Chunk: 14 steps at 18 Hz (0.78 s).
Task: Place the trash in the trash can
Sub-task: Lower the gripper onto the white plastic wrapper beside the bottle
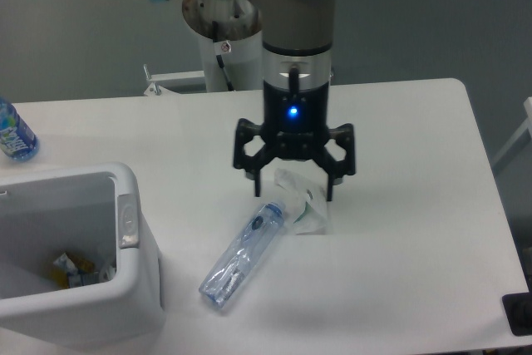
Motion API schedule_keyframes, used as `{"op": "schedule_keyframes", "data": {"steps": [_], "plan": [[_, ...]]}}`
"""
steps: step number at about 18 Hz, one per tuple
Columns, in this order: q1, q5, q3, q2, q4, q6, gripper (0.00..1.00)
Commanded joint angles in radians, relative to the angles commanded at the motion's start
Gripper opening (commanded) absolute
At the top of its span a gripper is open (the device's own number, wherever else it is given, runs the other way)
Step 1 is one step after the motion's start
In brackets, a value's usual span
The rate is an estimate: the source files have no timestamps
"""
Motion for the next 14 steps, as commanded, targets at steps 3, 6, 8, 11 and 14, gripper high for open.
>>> {"op": "schedule_keyframes", "data": {"steps": [3, 6, 8, 11, 14], "plan": [[0.003, 0.033, -0.009, -0.018, 0.0, 0.002, 1.0], [0.002, 0.098, -0.073, -0.021, 0.006, -0.015, 1.0], [0.002, 0.161, -0.116, -0.017, 0.009, -0.015, 1.0], [-0.005, 0.244, -0.199, -0.023, 0.012, -0.018, 1.0], [-0.014, 0.312, -0.268, -0.044, 0.015, -0.116, 1.0]]}}
